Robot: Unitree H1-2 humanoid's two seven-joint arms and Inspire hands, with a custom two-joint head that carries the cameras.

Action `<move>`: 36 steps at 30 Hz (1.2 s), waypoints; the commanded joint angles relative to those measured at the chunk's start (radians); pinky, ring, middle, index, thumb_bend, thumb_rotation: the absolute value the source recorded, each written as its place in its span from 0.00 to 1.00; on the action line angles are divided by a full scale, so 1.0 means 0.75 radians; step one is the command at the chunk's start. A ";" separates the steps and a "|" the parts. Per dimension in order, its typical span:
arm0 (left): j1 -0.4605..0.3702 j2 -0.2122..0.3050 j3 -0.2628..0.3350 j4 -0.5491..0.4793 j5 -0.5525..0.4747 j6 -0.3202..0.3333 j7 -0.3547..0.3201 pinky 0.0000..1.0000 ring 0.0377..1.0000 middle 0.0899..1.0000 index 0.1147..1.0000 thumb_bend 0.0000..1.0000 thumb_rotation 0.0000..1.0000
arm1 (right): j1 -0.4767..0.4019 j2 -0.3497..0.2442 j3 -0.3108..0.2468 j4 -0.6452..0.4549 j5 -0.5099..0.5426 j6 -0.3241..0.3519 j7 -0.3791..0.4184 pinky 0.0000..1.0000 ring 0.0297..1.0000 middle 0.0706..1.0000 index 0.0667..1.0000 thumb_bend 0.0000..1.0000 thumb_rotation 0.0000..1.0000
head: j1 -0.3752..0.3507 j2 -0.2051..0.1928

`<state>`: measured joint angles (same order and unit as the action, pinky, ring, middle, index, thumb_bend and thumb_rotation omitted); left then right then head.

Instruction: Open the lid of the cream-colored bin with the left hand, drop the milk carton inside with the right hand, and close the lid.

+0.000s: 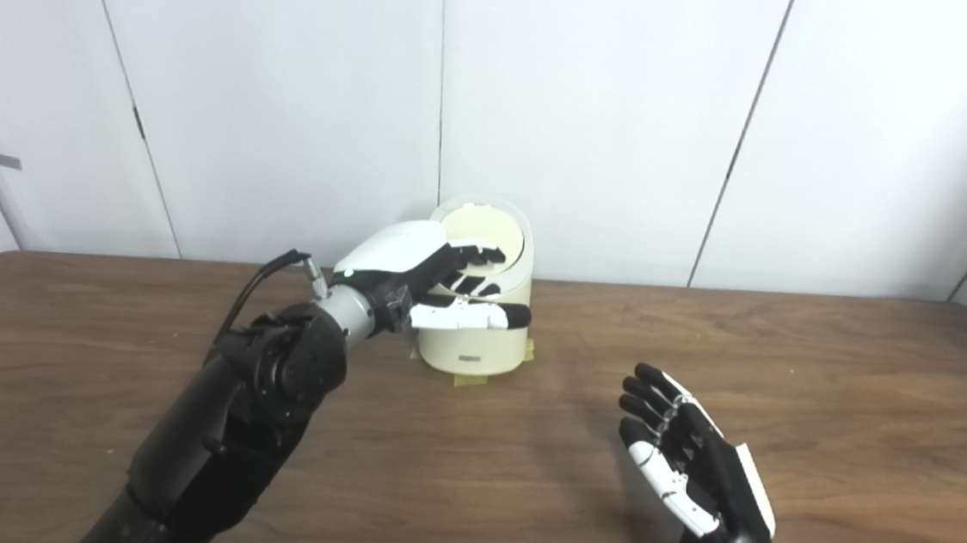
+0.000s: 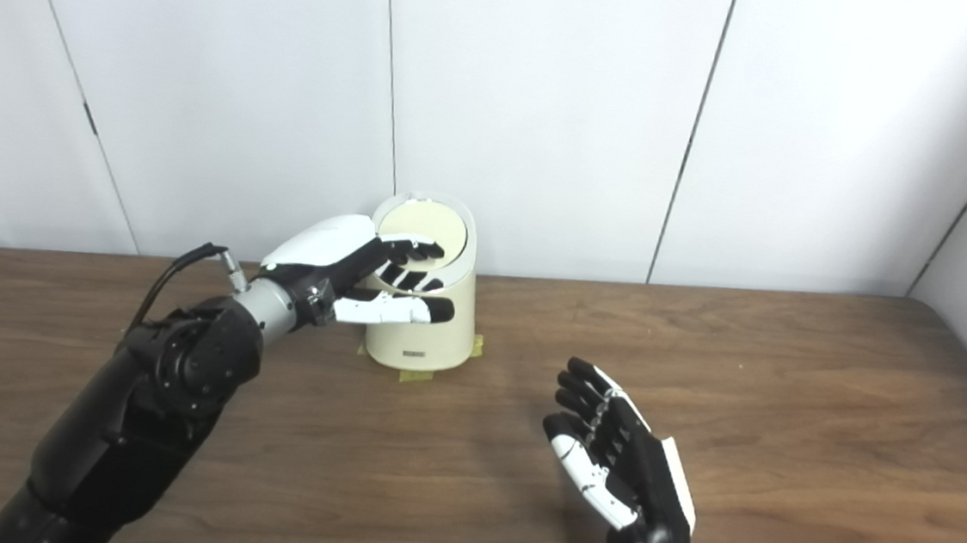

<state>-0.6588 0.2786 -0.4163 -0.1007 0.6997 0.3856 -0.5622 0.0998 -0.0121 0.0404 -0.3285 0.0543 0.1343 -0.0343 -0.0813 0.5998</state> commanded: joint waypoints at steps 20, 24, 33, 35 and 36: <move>-0.081 0.030 -0.176 0.058 0.166 0.070 -0.123 0.89 0.82 0.81 0.80 1.00 1.00 | 0.016 0.034 0.021 -0.071 -0.038 -0.005 -0.002 0.78 0.81 0.80 0.79 0.22 0.39 | -0.010 0.014; -0.088 0.028 -0.248 0.046 0.313 0.089 -0.165 0.90 0.82 0.82 0.79 1.00 1.00 | 0.016 0.031 0.032 -0.078 -0.051 0.007 0.000 0.78 0.81 0.80 0.80 0.22 0.40 | -0.017 0.015; -0.074 -0.013 -0.262 0.069 0.428 0.082 -0.239 0.89 0.80 0.78 0.75 1.00 0.99 | 0.016 0.043 0.042 -0.092 -0.057 0.030 -0.007 0.78 0.81 0.79 0.78 0.22 0.38 | -0.021 0.017; -0.068 -0.018 -0.253 0.070 0.435 0.084 -0.248 0.88 0.79 0.78 0.74 1.00 0.98 | 0.016 0.046 0.040 -0.095 -0.054 0.038 -0.008 0.77 0.80 0.78 0.78 0.22 0.37 | -0.022 0.016; -0.064 -0.021 -0.248 0.070 0.436 0.081 -0.249 0.87 0.79 0.78 0.74 1.00 0.98 | 0.015 0.045 0.040 -0.092 -0.058 0.034 -0.009 0.78 0.80 0.79 0.79 0.22 0.36 | -0.021 0.015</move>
<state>-0.7286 0.2606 -0.5864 -0.1004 1.0375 0.4237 -0.6645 0.1034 -0.0011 0.0691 -0.3648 0.0136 0.1777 -0.0400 -0.0966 0.6105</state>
